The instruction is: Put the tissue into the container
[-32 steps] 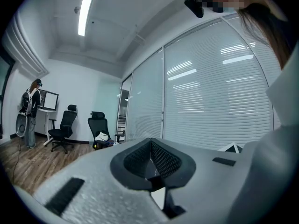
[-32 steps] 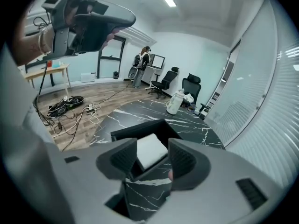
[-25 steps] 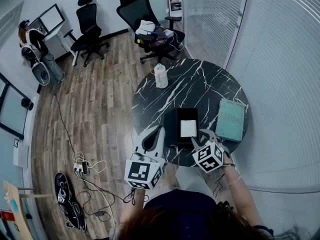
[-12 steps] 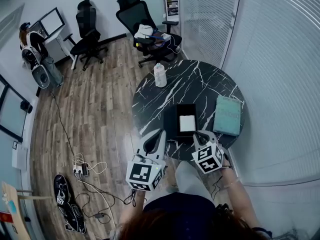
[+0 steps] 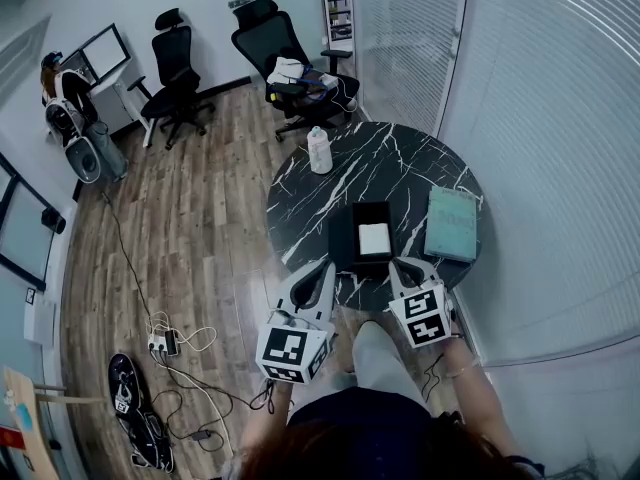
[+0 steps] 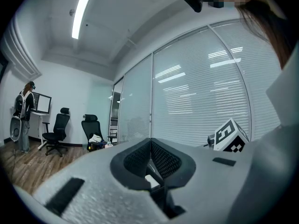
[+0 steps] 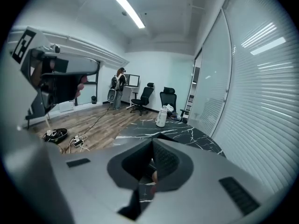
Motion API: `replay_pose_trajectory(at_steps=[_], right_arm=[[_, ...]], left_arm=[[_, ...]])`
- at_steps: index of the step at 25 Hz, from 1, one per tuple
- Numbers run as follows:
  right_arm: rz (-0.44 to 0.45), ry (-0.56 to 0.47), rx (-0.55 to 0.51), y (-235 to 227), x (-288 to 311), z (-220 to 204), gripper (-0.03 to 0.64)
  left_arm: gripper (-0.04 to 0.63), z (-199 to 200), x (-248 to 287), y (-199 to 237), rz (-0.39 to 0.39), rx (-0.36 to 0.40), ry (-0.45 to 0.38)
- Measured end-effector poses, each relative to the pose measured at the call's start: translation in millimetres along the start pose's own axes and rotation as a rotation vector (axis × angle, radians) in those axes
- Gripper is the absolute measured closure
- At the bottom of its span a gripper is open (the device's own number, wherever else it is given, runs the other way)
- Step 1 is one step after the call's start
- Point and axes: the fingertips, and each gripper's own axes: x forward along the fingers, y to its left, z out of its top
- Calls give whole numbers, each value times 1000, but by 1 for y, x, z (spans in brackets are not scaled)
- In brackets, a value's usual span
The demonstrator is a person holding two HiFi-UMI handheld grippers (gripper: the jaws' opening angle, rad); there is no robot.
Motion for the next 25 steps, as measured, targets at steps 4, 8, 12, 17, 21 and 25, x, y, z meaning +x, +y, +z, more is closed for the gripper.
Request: replay_pose_trajectory(at_steps=[4, 8, 12, 17, 21, 25], right_arm=[[-20, -35, 29, 6, -13, 7, 595], [-41, -65, 47, 10, -25, 13, 595], [-44, -91, 41, 17, -38, 21, 595], [-61, -150, 59, 21, -50, 30, 595], [-75, -185, 45, 21, -58, 44, 595], [-98, -208, 26, 17, -65, 51, 595]], left_arm=[[568, -1, -11, -4, -12, 2, -1], [568, -2, -18, -11, -37, 13, 1], [568, -2, -22, -16, -61, 7, 14], [568, -4, -20, -22, -94, 28, 32], [568, 3, -18, -22, -95, 16, 13], [568, 9, -14, -17, -75, -3, -7]])
